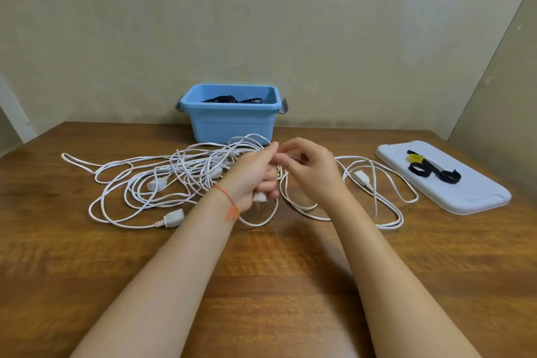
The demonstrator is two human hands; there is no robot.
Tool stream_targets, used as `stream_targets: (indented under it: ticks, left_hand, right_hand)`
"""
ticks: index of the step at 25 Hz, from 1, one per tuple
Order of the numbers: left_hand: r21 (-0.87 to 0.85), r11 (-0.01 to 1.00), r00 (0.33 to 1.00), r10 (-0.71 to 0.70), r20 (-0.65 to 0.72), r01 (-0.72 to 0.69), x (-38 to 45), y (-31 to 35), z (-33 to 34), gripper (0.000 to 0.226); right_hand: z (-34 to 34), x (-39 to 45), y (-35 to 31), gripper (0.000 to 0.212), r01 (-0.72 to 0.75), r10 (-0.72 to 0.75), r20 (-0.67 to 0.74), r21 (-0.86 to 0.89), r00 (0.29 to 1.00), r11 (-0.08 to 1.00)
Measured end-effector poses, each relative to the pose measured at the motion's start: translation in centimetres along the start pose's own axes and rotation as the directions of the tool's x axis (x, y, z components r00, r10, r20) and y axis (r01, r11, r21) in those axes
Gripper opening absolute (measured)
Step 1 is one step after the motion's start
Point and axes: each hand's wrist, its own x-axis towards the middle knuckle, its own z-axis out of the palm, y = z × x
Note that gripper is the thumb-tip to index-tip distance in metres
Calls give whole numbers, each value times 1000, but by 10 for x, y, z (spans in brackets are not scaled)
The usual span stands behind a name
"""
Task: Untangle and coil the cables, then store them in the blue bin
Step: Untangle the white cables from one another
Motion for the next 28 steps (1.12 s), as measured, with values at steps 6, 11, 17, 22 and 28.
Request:
stream_targets:
  ticks: [6, 11, 17, 22, 28]
  left_hand:
    - [-789, 613, 997, 24, 77, 46, 3, -11, -49, 35]
    - [-827, 498, 963, 69, -262, -261, 4, -9, -61, 29]
    - [-462, 814, 933, 268, -240, -353, -2, -4, -44, 27]
    - [299, 853, 878, 471, -85, -428, -6, -8, -22, 26]
    - [540, 750, 887, 462, -17, -381, -10, -9, -16, 28]
  right_hand:
    - [-14, 3, 5, 20, -236, 245, 43, -158, 969, 959]
    - [-15, 4, 17, 7, -334, 354, -15, -371, 935, 867]
    - [-5, 2, 4, 10, -153, 299, 113, -662, 947, 734]
    - [7, -3, -12, 8, 134, 33, 365, -422, 930, 897]
    - [-9, -8, -38, 10, -133, 103, 339, 66, 935, 989]
